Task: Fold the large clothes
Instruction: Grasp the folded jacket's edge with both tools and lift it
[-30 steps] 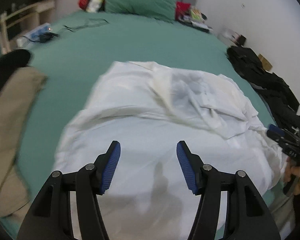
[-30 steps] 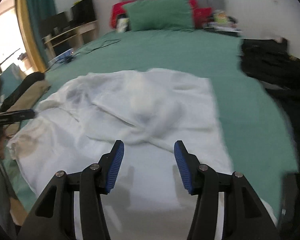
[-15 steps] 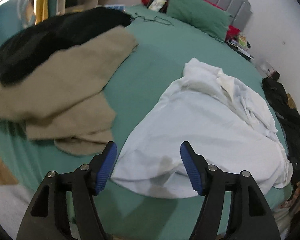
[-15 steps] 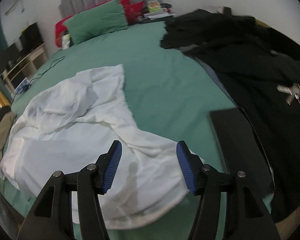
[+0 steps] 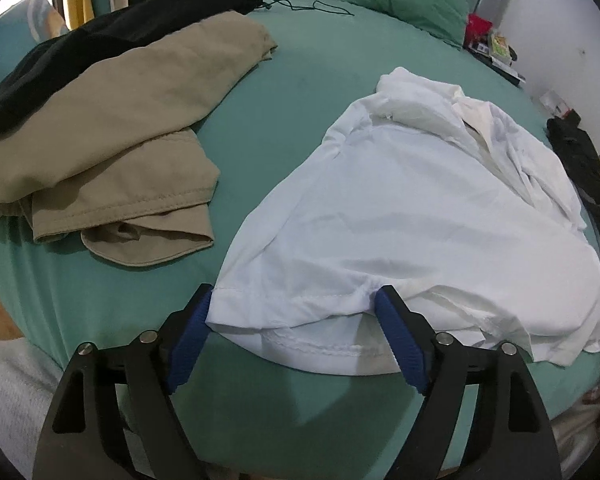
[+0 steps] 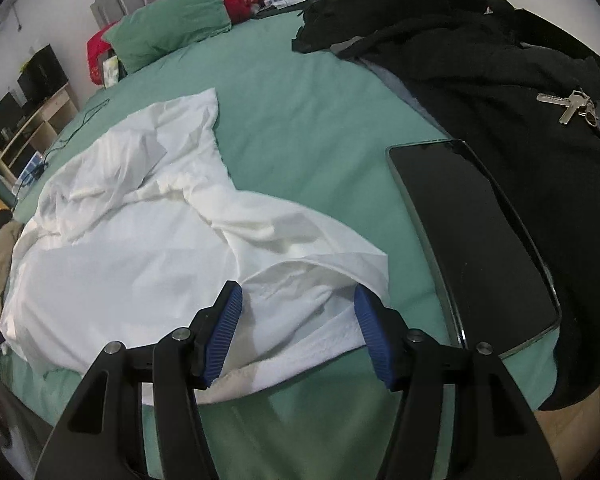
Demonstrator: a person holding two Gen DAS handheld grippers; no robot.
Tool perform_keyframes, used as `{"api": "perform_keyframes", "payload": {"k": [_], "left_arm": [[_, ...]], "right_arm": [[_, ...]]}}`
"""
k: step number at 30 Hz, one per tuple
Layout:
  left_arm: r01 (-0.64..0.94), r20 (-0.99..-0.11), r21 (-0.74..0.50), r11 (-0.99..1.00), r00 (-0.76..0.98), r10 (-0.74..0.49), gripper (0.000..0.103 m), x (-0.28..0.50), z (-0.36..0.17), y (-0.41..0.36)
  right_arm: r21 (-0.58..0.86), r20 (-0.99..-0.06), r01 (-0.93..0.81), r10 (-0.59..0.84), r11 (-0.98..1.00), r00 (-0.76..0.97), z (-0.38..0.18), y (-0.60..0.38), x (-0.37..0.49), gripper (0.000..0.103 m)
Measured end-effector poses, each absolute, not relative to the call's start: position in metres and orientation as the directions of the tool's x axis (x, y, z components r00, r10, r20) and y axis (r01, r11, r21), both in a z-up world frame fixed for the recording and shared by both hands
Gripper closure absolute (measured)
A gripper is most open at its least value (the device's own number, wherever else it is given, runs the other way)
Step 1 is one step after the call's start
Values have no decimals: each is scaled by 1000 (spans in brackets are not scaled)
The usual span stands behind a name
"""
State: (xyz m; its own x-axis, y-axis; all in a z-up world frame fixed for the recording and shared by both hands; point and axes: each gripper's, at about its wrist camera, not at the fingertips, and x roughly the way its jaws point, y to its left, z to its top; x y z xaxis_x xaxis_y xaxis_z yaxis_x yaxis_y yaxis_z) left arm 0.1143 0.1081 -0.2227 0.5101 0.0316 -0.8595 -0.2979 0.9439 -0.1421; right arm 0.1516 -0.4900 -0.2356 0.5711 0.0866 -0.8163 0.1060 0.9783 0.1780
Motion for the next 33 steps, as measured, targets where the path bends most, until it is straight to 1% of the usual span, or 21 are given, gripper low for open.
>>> {"api": "perform_keyframes", "payload": {"k": [3,4,5,7,9,10,11,12,13,14,15,16,19,21,22,23,24,27,28,30,33], "left_arm": [[-285,-863,-154,946,505,12,20,115,-223,109],[-284,-863,-162,945,506,4,20,115,-223,111],[-283,-862,-165,945,507,1,20,112,-224,112],[-275,-862,-154,949,506,7,20,112,-225,111],[-256,-865,-132,958,502,15,23,113,-225,106],[-244,-864,-127,961,504,13,30,113,-225,104],[-231,-862,-128,964,507,7,40,112,-224,102],[-220,-860,-131,967,510,0,45,113,-223,100],[-208,-859,-138,968,512,-13,57,112,-222,98],[-201,-859,-151,968,512,-27,77,112,-221,98],[-201,-859,-161,966,511,-37,89,111,-220,99],[-199,-856,-195,960,512,-68,98,110,-218,101],[-214,-845,-232,949,528,-88,99,106,-212,104],[-222,-836,-258,940,539,-102,99,103,-208,105],[-228,-828,-278,933,549,-113,99,100,-203,108],[-229,-821,-295,928,557,-124,99,97,-199,109],[-229,-816,-304,925,563,-129,99,95,-195,110],[-221,-799,-323,920,585,-140,99,82,-183,115],[-222,-794,-332,917,591,-144,99,78,-179,118],[-222,-782,-356,908,603,-159,99,71,-171,126],[-218,-764,-400,890,616,-193,99,64,-162,132]], "right_arm": [[152,-758,143,23,978,652,-216,-497,143,44],[164,-732,161,10,973,681,-209,-502,140,43],[176,-722,175,6,969,692,-207,-507,139,39],[199,-752,191,25,961,659,-216,-511,145,38],[197,-796,189,45,962,603,-229,-507,151,38],[186,-805,178,46,966,591,-232,-503,152,38],[167,-806,168,36,972,591,-232,-499,152,38],[154,-809,165,28,974,588,-232,-496,152,38],[150,-818,167,27,974,574,-235,-495,152,38],[149,-833,171,31,974,552,-241,-494,154,37],[134,-842,170,22,976,539,-244,-494,153,37],[97,-841,156,-3,983,541,-244,-489,152,37],[37,-851,121,-32,992,524,-246,-477,147,38],[35,-855,105,-24,994,518,-247,-474,144,50],[45,-856,93,-10,995,517,-246,-472,141,63],[56,-855,76,9,996,518,-244,-470,138,94],[96,-856,48,58,994,514,-242,-466,136,100],[128,-851,37,91,991,517,-238,-458,128,100],[180,-840,42,131,983,526,-234,-460,124,100],[227,-816,62,155,972,557,-226,-463,118,100],[322,-755,91,197,942,626,-199,-473,104,100]]}}
